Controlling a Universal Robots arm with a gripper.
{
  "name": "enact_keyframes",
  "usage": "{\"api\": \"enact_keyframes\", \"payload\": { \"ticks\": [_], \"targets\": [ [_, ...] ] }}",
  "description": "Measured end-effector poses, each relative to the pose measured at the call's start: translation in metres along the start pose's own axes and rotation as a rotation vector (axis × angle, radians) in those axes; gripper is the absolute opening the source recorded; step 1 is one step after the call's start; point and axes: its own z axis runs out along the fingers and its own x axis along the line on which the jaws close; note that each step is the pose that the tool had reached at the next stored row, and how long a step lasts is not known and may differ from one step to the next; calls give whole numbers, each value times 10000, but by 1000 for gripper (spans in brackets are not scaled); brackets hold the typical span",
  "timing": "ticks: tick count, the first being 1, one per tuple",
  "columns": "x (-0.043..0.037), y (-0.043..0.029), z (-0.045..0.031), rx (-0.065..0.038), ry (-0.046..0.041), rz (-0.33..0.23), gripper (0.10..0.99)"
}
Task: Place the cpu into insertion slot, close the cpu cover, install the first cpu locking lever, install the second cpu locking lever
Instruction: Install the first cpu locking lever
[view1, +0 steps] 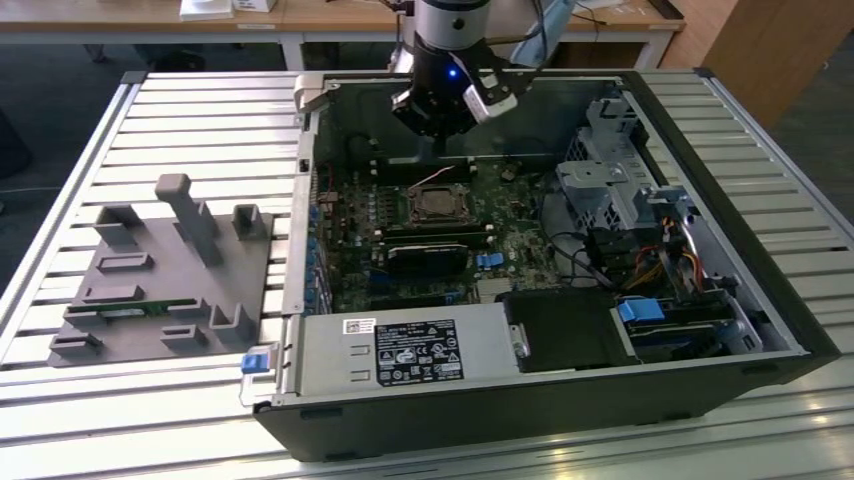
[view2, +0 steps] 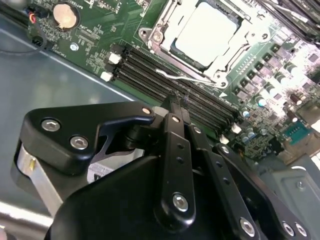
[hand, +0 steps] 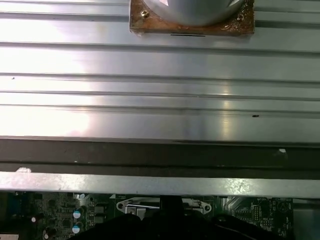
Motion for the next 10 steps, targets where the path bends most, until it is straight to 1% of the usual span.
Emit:
{"api": "enact_keyframes", "payload": {
  "ticks": [6,10],
  "targets": [
    [-2,-35,105,0,3,-31,106],
    [-9,-43,178,-2,2,-33,106]
  ]
}}
